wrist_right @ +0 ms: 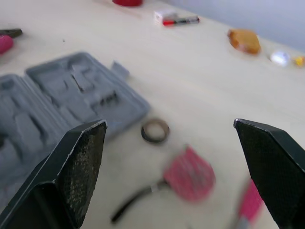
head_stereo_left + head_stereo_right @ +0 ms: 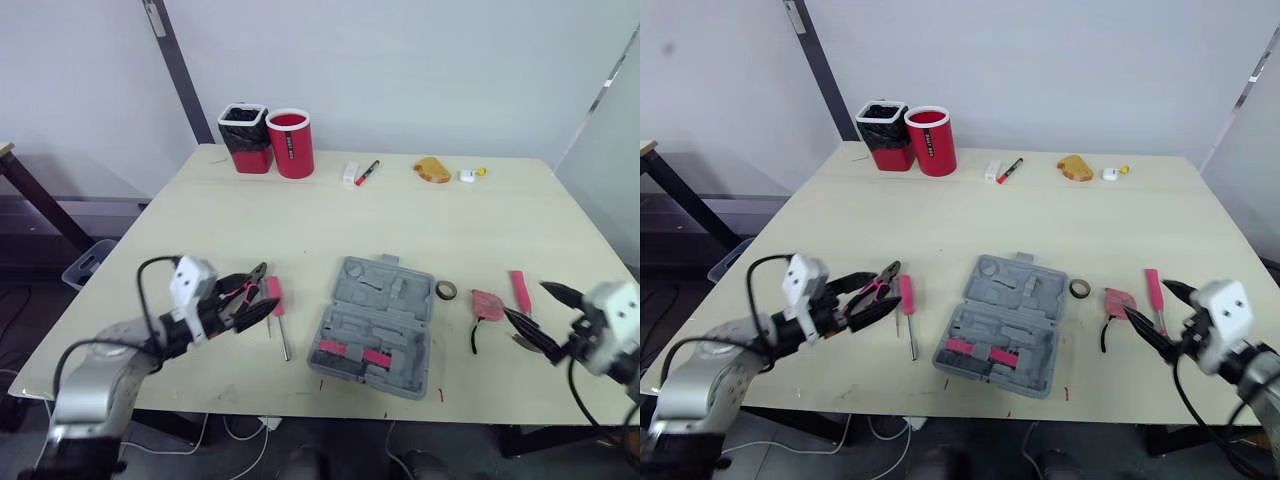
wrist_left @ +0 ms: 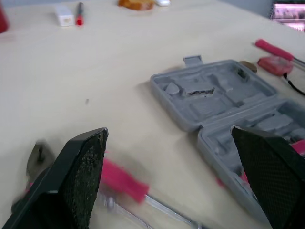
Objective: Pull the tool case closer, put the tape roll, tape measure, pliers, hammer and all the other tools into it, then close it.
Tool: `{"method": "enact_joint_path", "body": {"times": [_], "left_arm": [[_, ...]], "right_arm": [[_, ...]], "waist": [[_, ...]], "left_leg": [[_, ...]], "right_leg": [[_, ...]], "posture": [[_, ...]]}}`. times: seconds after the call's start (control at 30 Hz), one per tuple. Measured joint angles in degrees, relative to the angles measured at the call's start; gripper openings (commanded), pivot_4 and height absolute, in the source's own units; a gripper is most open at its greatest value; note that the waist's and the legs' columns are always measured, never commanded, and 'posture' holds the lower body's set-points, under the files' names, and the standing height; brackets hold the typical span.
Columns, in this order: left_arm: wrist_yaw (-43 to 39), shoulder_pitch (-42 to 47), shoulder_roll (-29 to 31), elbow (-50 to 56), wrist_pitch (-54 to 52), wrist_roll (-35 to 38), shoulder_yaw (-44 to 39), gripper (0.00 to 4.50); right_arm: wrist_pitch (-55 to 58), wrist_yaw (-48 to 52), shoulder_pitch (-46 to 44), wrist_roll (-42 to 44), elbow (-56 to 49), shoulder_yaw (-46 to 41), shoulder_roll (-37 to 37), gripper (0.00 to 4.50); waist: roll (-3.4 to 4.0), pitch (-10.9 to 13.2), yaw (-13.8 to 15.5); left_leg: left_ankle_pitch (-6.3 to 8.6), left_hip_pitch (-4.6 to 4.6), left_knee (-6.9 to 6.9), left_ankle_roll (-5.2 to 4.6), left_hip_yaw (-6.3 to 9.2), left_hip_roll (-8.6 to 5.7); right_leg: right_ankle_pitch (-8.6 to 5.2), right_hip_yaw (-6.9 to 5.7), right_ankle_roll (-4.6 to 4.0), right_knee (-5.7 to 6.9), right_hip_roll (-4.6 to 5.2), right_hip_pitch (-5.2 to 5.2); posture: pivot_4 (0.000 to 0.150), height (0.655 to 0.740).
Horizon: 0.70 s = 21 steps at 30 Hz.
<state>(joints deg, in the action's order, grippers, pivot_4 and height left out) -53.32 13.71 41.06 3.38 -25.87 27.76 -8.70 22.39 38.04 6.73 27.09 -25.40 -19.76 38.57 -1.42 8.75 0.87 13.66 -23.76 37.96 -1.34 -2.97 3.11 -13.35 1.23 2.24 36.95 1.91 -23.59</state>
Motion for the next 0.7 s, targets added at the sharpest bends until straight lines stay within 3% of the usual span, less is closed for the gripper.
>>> {"method": "enact_joint_path", "body": {"times": [0.1,0.17,0.23,0.37,0.4,0.43,0.5,0.7], "left_arm": [[-4.6,9.1,0.2,-7.5,0.7,-2.9,5.3,4.41],[-8.3,13.4,0.2,-13.7,1.9,-5.2,8.7,3.91],[-11.2,15.7,0.0,-18.4,3.5,-6.9,10.9,3.47],[-17.4,23.4,-2.6,-30.6,10.1,-12.0,16.0,1.61],[-18.7,25.5,-3.7,-34.2,12.3,-13.6,17.1,0.9],[-19.3,26.2,-4.1,-35.5,13.2,-14.3,17.6,0.9],[-20.5,28.3,-5.5,-39.9,15.5,-16.2,18.5,0.08],[-22.0,35.1,-9.4,-52.2,22.5,-22.2,21.3,0.03]], "right_arm": [[3.1,0.2,-6.4,-0.2,1.8,4.7,0.7,4.5],[4.8,0.4,-9.0,-1.6,4.7,7.6,1.5,3.53],[5.9,1.1,-10.3,-2.7,6.8,9.9,2.5,2.85],[7.6,2.2,-16.3,-6.4,11.6,15.7,3.8,1.02],[7.7,2.9,-18.0,-7.5,13.0,17.3,3.9,0.25],[7.6,3.1,-18.2,-8.1,13.3,17.9,4.0,0.25],[7.3,3.9,-19.2,-10.4,15.6,20.2,4.7,0.0],[6.5,5.5,-22.7,-15.5,21.1,25.3,4.9,0.0]], "waist": [[-0.03,0.0,-0.1],[-0.02,0.0,-0.1],[-0.03,0.0,-0.2],[-0.03,0.0,-0.1],[-0.04,0.0,-0.1],[-0.04,0.0,-0.1],[-0.04,0.0,-0.1],[-0.04,0.0,-0.1]], "left_leg": [[0.01,-0.03,0.08,-0.01,0.0,-0.01],[0.01,-0.11,0.1,-0.02,-0.02,-0.02],[0.03,-0.13,0.1,-0.03,-0.01,-0.03],[0.04,-0.21,0.17,-0.06,0.02,-0.03],[0.05,-0.26,0.2,-0.07,0.03,-0.03],[0.05,-0.27,0.21,-0.07,0.03,-0.03],[0.06,-0.3,0.28,-0.09,0.04,-0.03],[0.06,-0.39,0.39,-0.11,0.09,-0.04]], "right_leg": [[0.07,0.02,0.11,-0.01,-0.02,0.06],[0.1,0.05,0.21,-0.04,-0.02,0.02],[0.11,0.04,0.26,-0.03,-0.02,0.0],[0.1,0.02,0.28,-0.03,-0.04,-0.03],[0.1,0.0,0.29,-0.05,-0.04,-0.05],[0.1,0.0,0.29,-0.05,-0.04,-0.05],[0.1,-0.01,0.31,-0.04,-0.04,-0.05],[0.11,-0.05,0.32,0.02,-0.04,-0.07]], "posture": [[0.15,0.74],[0.15,0.74],[0.15,0.74],[0.15,0.74],[0.15,0.74],[0.15,0.74],[0.15,0.74],[0.15,0.74]]}}
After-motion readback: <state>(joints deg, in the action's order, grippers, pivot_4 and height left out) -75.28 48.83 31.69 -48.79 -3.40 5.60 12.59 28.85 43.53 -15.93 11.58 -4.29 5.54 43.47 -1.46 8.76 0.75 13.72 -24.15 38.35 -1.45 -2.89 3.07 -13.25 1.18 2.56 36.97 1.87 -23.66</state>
